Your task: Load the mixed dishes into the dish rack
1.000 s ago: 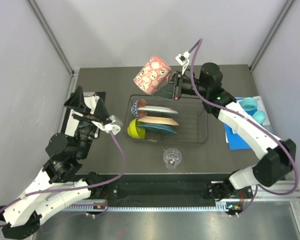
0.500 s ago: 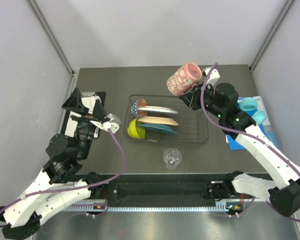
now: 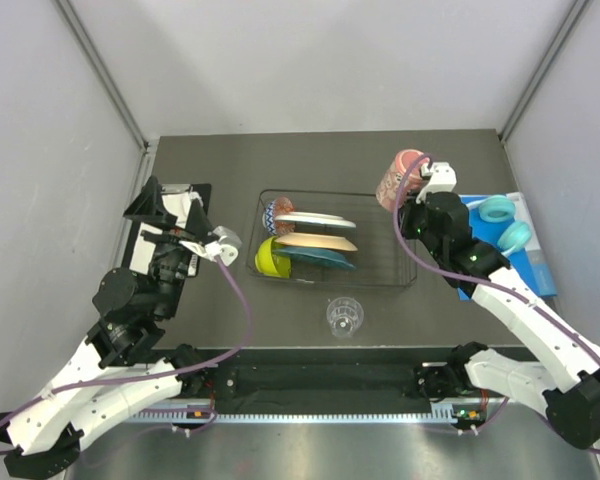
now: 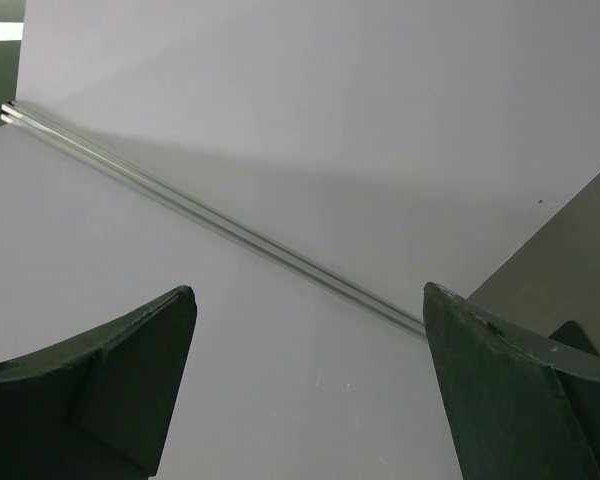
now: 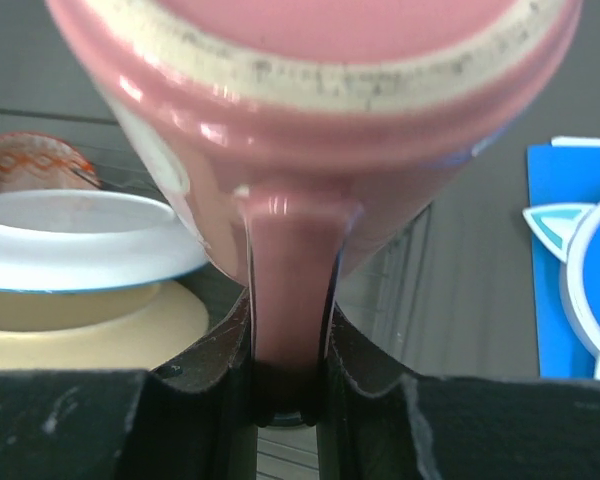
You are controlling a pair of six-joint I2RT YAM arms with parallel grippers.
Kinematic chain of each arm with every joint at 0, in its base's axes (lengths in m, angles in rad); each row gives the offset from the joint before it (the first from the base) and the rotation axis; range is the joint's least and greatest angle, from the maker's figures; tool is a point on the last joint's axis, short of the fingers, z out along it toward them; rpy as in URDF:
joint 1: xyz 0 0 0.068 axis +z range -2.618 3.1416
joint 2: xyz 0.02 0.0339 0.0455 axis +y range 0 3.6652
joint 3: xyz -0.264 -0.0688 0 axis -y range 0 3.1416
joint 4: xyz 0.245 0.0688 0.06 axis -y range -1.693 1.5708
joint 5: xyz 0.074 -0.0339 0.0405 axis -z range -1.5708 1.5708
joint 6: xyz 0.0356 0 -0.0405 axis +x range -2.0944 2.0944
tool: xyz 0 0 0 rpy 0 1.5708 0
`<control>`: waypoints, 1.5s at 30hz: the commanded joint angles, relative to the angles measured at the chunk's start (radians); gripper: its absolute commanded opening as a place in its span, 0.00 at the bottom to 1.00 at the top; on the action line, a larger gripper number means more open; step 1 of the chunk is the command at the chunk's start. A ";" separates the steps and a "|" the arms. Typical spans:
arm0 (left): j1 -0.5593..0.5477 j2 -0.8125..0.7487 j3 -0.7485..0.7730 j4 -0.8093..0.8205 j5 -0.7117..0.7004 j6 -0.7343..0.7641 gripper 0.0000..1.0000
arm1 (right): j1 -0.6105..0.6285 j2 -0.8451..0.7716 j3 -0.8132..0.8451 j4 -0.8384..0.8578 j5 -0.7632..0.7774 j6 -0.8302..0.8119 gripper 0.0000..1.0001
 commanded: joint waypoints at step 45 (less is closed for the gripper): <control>0.003 0.003 -0.012 -0.147 -0.075 -0.263 0.99 | 0.100 0.336 -0.046 0.156 0.144 0.052 0.00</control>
